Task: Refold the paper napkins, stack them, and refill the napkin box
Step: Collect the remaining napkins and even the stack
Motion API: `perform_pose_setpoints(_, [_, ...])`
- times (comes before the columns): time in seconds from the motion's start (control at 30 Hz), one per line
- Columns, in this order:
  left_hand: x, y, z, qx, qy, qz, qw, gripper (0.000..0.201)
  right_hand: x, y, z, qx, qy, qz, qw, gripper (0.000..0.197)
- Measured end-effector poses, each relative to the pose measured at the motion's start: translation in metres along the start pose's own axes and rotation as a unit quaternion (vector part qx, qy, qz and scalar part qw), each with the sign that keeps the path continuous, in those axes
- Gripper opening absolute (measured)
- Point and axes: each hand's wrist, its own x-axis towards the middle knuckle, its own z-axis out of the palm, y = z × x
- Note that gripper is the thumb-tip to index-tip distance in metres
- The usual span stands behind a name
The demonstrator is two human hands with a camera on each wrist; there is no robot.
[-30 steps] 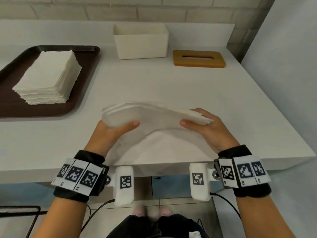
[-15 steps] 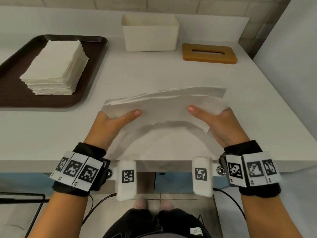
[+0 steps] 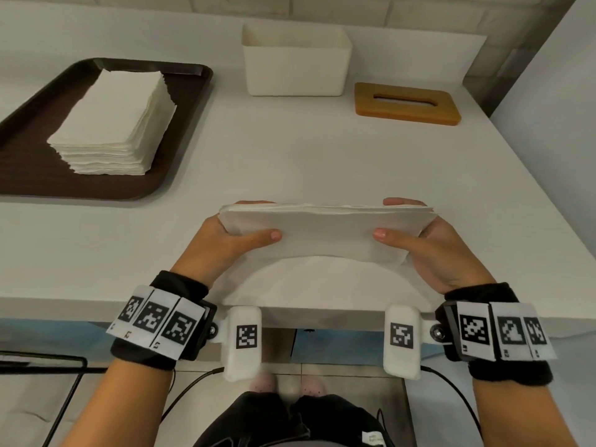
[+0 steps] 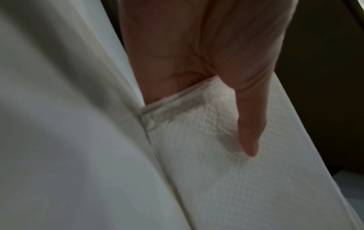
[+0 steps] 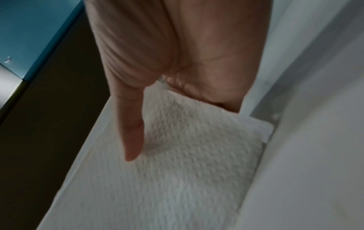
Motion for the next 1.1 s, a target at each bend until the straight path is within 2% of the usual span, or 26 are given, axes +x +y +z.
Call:
perform_pose_setpoints(0.07, [0.001,0.002,0.002,0.01,-0.011,-0.014,1.0,0.057,0.001,0.002,0.001,-0.014,-0.009,0.014,1.0,0.085])
perform_pose_setpoints(0.1, [0.001,0.002,0.003,0.017,-0.014,-0.011,1.0,0.058,0.001,0.002,0.003,-0.021,-0.018,0.019,0.999,0.084])
perform_pose_setpoints(0.2, [0.002,0.002,0.005,0.017,-0.013,0.007,1.0,0.055,0.001,-0.002,0.006,0.0,-0.026,0.024,0.999,0.06])
perform_pose_setpoints(0.27, [0.001,-0.001,0.001,0.004,-0.001,-0.011,1.0,0.053,0.0,-0.004,0.004,0.022,-0.009,0.013,1.0,0.04])
perform_pose_setpoints(0.4, [-0.001,-0.004,-0.005,0.015,-0.008,-0.03,0.999,0.06,-0.003,-0.001,-0.006,-0.029,-0.032,0.015,0.999,0.051])
perform_pose_setpoints(0.5, [-0.004,0.0,0.001,0.04,-0.042,-0.011,0.998,0.043,-0.008,-0.003,-0.005,-0.077,-0.083,0.025,0.993,0.047])
perform_pose_setpoints(0.57, [-0.004,0.002,0.002,0.058,-0.055,-0.01,0.997,0.043,-0.008,-0.003,-0.006,-0.086,-0.076,0.017,0.993,0.049])
perform_pose_setpoints(0.63, [-0.005,0.004,0.002,0.068,-0.073,-0.01,0.995,0.049,-0.01,-0.003,-0.008,-0.08,-0.057,0.022,0.995,0.066])
perform_pose_setpoints(0.67, [-0.005,0.005,0.003,0.073,-0.082,-0.012,0.994,0.044,-0.011,-0.002,-0.008,-0.079,-0.057,0.027,0.995,0.073])
perform_pose_setpoints(0.73, [-0.005,0.006,0.004,0.082,-0.099,-0.003,0.992,0.03,-0.016,-0.003,-0.006,-0.067,-0.074,0.021,0.995,0.069])
perform_pose_setpoints(0.83, [-0.004,0.004,0.005,0.066,-0.082,0.02,0.994,0.032,-0.02,-0.004,-0.005,-0.058,-0.076,-0.016,0.995,0.059])
perform_pose_setpoints(0.93, [-0.006,0.002,0.004,0.022,-0.057,0.018,0.998,0.034,-0.023,-0.003,-0.006,-0.057,-0.082,-0.009,0.995,0.06])
perform_pose_setpoints(1.1, [-0.008,0.004,0.013,0.054,-0.087,0.02,0.995,0.032,-0.025,0.0,0.002,-0.061,-0.088,-0.011,0.994,0.05])
